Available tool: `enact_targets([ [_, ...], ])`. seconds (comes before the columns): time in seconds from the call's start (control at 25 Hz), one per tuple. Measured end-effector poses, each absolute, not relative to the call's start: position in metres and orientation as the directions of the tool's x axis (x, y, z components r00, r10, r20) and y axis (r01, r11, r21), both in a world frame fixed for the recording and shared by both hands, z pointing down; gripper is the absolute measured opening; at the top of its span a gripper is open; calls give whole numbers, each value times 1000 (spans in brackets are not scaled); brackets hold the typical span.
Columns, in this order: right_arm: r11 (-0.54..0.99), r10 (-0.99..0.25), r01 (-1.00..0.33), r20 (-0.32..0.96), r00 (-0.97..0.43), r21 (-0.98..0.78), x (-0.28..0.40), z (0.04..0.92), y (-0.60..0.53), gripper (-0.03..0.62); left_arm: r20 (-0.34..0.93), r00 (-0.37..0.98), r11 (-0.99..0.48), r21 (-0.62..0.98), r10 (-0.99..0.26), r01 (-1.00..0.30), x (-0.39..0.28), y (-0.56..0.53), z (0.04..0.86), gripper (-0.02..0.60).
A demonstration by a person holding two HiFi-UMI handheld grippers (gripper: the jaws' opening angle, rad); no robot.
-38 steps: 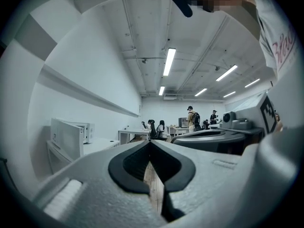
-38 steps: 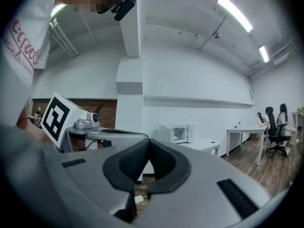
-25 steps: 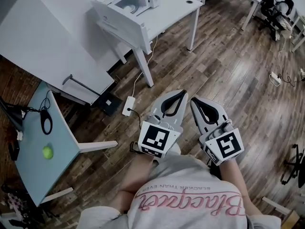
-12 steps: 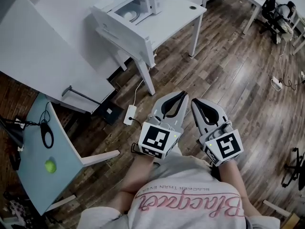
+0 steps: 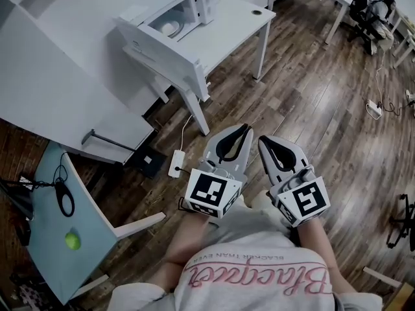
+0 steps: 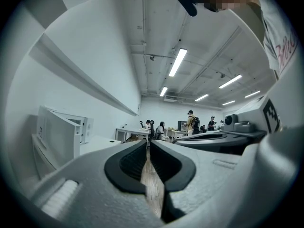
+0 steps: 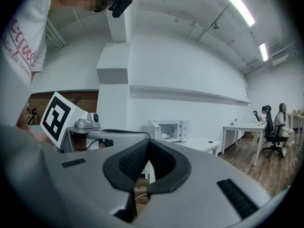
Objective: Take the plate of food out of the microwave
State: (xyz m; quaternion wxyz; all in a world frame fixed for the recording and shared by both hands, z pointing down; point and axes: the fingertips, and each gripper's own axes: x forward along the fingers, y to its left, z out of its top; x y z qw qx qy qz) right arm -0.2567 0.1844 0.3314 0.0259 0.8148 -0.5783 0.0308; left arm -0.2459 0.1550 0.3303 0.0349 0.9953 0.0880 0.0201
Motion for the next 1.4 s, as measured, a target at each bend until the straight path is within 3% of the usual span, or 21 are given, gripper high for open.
enact_targets([
  [0.48, -291, -955, -957, 67, 290, 1, -227, 335, 171, 11, 29, 991, -989, 73, 132, 129, -221, 144, 333, 8],
  [1.4, -109, -993, -993, 43, 106, -55, -81, 333, 138, 11, 70, 996, -996, 58, -61, -65, -92, 116, 334, 8],
])
